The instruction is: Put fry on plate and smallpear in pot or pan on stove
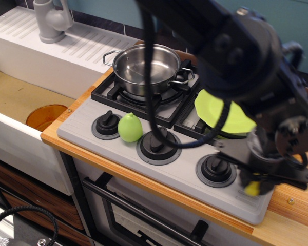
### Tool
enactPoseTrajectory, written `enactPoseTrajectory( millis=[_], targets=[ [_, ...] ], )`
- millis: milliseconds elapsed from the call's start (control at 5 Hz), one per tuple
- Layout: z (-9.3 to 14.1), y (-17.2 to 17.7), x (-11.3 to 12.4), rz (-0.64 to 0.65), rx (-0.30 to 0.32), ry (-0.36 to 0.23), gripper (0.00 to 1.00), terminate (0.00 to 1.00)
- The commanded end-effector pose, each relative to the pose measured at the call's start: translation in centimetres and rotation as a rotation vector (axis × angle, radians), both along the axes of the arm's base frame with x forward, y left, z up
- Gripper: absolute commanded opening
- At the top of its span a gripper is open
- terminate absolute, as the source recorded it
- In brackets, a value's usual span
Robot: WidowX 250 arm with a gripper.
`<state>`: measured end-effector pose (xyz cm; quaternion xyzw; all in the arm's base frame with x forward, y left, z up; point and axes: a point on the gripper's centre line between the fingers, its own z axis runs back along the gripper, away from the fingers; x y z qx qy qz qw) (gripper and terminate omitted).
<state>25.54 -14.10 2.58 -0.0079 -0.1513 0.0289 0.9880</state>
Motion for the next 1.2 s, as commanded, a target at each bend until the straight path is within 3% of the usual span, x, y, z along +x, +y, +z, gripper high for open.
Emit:
enactPoseTrajectory(
  millis=[0, 200, 400, 800, 1000],
  targets=[
    [9.1, 2.2, 1.4, -0.002, 0.008, 0.062, 0.00, 0.00],
    [11.3, 4.9, 4.1, -0.044, 0.020, 0.100, 0.00, 0.00],
    [11.0, 6.7, 6.6, -0.083, 0.002, 0.094, 0.00, 0.00],
    [7.2, 7.6, 9.6, -0.107, -0.055, 0.052, 0.00, 0.00],
    [6.7, 7.0, 9.5, -0.115, -0.050, 0.052, 1.00, 0.00]
  ],
)
